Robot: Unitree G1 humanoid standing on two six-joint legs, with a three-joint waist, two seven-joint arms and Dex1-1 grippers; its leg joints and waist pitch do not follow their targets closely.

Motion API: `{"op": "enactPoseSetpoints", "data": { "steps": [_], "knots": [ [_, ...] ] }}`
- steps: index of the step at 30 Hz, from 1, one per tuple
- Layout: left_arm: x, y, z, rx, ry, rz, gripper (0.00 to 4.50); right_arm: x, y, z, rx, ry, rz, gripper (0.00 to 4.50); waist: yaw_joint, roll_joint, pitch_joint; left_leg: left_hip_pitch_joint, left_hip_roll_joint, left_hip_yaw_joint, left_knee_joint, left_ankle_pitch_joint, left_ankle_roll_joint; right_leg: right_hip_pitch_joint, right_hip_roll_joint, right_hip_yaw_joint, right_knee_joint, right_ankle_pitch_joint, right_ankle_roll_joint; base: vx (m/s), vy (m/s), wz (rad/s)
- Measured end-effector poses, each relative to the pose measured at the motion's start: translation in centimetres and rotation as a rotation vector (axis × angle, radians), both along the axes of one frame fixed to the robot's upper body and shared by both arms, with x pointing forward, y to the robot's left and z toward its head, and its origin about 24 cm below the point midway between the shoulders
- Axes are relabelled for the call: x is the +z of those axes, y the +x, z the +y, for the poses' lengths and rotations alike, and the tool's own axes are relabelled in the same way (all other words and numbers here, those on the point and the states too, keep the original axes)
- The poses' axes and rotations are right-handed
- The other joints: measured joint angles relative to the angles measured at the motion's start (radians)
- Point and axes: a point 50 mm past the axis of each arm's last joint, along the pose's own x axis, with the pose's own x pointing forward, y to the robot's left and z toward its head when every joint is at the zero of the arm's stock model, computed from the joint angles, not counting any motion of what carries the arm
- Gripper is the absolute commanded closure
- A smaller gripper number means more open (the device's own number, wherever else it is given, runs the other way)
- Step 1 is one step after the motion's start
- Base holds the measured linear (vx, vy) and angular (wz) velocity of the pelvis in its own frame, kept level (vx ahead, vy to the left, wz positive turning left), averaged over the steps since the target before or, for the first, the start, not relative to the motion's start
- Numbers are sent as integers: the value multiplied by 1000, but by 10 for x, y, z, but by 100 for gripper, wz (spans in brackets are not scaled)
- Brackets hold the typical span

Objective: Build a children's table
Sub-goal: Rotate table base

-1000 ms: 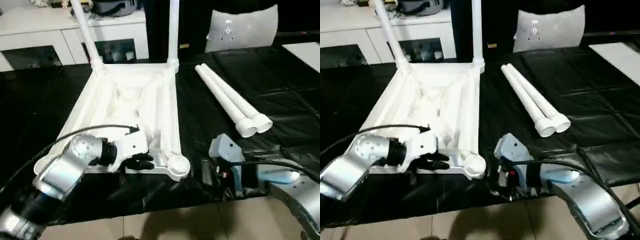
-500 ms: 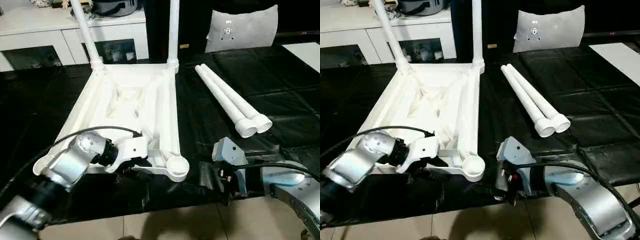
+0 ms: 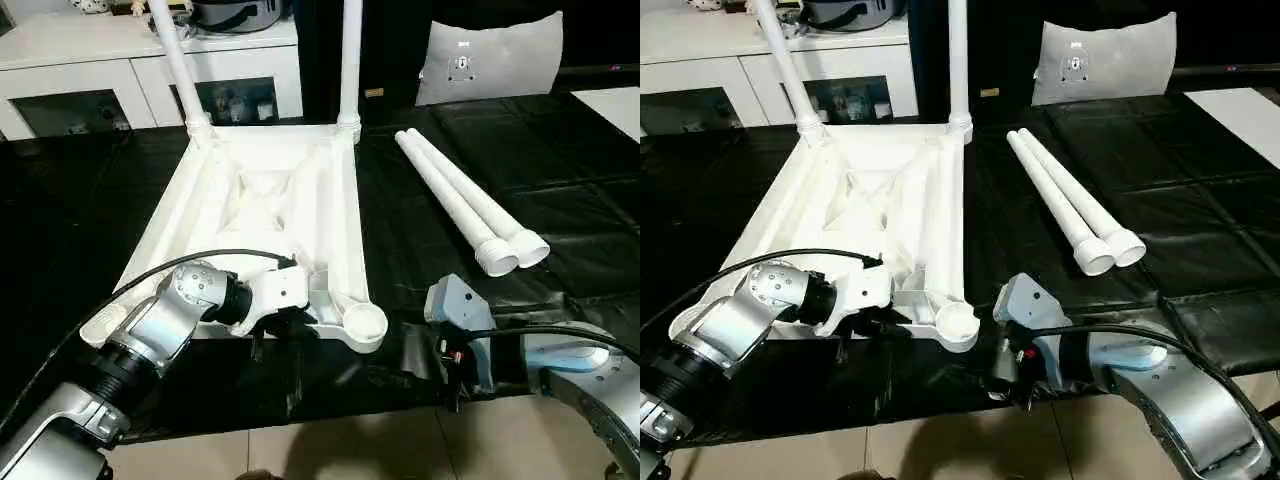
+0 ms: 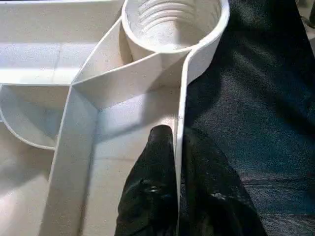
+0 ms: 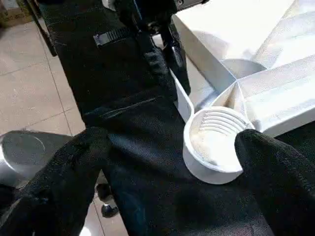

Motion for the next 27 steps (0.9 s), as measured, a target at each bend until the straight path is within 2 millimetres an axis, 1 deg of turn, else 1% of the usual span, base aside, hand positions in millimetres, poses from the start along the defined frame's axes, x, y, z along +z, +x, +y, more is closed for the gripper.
{"op": "enactPoseSetpoints", "data": {
  "steps": [1,3,5,8,11,14,19,27],
  "knots": [
    [0,0,0,9,-2,5,431,0,0,0,0,0,0,0,0,0,0,0,0,0,0,0,0,0,0,0,0,0,0,0,0,0],
    [-1,-4,1,49,-12,26,439,0,0,0,-2,1,-1,0,-3,2,0,0,0,0,0,0,0,0,0,0,0,0,0,0,0,0],
    [-2,-11,0,105,-37,50,447,0,0,1,-2,5,-1,0,-11,2,-1,0,0,0,0,0,0,0,0,1,0,0,0,0,0,0],
    [-1,-17,-6,131,-63,69,447,0,0,1,-6,7,-4,0,-22,2,0,-1,0,0,-1,0,0,-1,0,0,-1,0,0,0,0,0],
    [-2,-20,-10,189,-92,55,447,0,1,2,-13,10,-7,0,-27,1,0,-1,1,1,-1,0,0,-2,1,0,-1,0,0,0,0,0],
    [-2,-19,-12,216,-100,38,447,0,2,2,-15,9,-11,0,-28,1,1,-1,2,1,-1,0,0,-2,1,0,-1,0,0,0,0,0],
    [-2,-15,-10,260,-83,24,447,0,2,2,-14,8,-12,0,-27,1,1,-1,2,1,-1,0,0,-2,1,0,-1,0,0,0,0,0],
    [0,-3,-1,422,-56,-2,447,1,4,3,-21,2,-25,0,-28,1,1,-1,2,0,-1,0,0,-2,2,-1,-1,0,0,0,0,0]
  ]
}}
